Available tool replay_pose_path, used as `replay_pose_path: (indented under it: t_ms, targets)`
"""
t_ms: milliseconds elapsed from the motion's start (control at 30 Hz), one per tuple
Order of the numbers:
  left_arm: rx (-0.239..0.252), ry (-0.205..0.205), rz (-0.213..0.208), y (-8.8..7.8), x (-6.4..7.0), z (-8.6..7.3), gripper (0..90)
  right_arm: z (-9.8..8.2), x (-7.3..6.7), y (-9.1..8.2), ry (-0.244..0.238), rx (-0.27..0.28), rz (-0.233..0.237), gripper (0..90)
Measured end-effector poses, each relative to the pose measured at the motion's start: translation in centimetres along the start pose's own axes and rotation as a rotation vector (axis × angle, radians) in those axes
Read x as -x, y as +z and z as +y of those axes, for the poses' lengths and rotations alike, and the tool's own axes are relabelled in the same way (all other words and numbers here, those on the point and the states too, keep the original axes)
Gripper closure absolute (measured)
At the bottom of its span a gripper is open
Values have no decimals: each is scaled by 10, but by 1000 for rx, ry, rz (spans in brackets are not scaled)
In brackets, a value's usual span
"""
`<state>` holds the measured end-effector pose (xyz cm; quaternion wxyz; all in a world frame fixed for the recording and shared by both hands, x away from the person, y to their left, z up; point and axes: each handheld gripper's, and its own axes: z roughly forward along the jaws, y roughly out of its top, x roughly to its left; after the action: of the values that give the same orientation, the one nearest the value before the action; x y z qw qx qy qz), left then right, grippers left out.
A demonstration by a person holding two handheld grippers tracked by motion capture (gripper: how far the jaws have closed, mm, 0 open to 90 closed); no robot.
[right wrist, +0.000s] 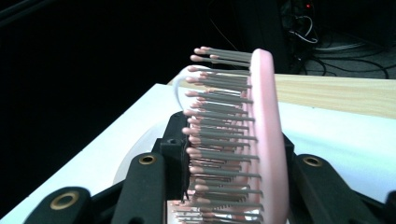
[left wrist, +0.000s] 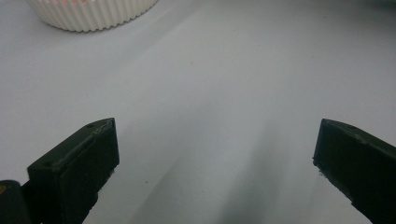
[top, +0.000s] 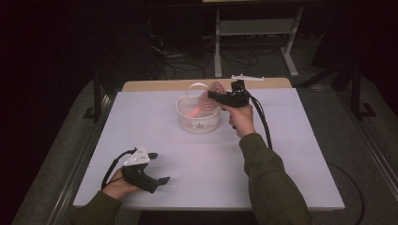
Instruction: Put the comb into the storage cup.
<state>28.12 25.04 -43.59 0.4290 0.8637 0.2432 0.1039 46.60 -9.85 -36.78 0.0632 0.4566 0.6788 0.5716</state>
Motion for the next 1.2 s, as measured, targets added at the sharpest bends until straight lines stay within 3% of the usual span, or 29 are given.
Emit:
replay_pose_path:
  t_ms: [333,700,1000,1200]
  targets:
    - [-1,2,-3,0,0,0,1,-3,7,-2,-12,-15,-48,572]
    - [-3,1,-1,1,0,0,1,1,5,-8,-93,-19,-147,449]
    - [2,-10,6,1,-1,1,1,5,7,-20,-130,-25,-156,329]
    - [1,-16,12,1,-3,1,1,6,8,-27,-152,-48,-145,184]
